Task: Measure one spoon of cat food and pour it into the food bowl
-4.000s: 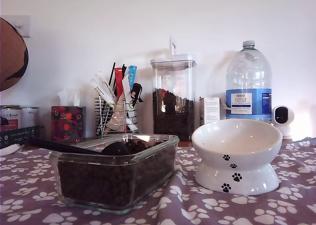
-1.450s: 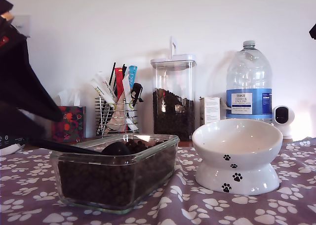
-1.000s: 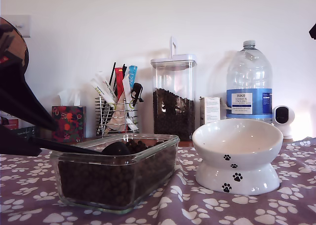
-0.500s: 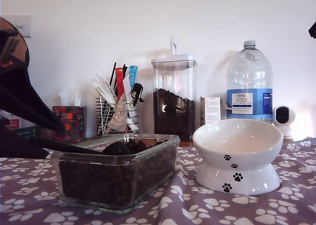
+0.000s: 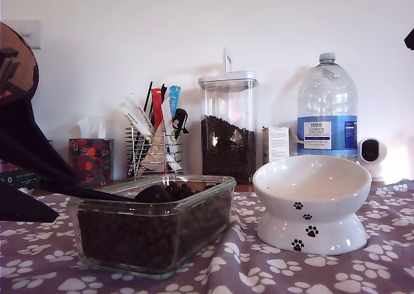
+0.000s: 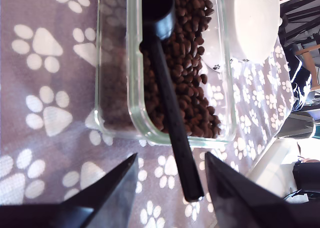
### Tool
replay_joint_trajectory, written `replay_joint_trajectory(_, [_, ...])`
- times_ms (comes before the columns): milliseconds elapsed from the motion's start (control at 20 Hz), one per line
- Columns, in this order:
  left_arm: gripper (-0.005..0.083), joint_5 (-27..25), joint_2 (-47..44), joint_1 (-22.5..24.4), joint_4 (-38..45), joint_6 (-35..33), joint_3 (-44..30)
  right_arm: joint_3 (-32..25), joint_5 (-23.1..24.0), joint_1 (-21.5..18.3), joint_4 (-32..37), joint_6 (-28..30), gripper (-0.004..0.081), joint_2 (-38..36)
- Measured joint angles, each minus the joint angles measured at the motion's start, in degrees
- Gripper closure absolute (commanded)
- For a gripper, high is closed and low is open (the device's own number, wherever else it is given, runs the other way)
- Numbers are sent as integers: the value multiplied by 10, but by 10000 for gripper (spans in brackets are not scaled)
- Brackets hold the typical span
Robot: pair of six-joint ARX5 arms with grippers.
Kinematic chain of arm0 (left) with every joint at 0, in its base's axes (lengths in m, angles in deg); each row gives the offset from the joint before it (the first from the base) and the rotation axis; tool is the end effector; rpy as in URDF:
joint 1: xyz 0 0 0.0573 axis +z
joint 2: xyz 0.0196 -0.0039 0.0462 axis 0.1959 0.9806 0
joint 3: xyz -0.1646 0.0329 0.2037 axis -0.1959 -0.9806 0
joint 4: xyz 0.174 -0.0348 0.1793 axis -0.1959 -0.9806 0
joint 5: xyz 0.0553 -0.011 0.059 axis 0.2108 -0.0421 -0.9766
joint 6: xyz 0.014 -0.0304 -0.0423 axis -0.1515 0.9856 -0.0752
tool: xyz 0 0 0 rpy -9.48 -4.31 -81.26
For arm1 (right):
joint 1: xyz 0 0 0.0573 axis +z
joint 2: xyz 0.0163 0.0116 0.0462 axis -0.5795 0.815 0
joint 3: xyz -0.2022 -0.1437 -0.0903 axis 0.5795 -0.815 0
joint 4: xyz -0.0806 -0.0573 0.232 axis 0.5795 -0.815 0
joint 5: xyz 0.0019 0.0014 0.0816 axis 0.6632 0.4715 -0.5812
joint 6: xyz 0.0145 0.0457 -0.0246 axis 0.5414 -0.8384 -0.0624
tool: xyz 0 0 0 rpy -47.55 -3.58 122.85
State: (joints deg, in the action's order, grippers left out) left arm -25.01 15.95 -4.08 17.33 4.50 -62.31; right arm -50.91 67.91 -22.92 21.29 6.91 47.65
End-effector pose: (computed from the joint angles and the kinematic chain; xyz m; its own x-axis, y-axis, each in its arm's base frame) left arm 0.1728 -0.0685 0.1420 0.2695 -0.8012 -0.5342 0.2617 0.5948 -0.7601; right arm 0.1135 0.0342 0.2523 0.7917 0.4866 -0.3693 -0.4801 0.8695 0.1165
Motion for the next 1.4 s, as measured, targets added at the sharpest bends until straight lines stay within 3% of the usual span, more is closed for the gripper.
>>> replay_joint_trajectory(200, [509, -3, 0, 0, 4, 0, 0, 0, 0, 0, 0, 0, 780, 0])
replay_joint_trajectory(850, [533, -46, 0, -34, 28, 27, 0, 0, 0, 0, 0, 0, 780, 0])
replay_joint_trajectory(1400, [649, -58, 0, -42, 41, 42, -4, 0, 0, 0, 0, 0, 780, 0])
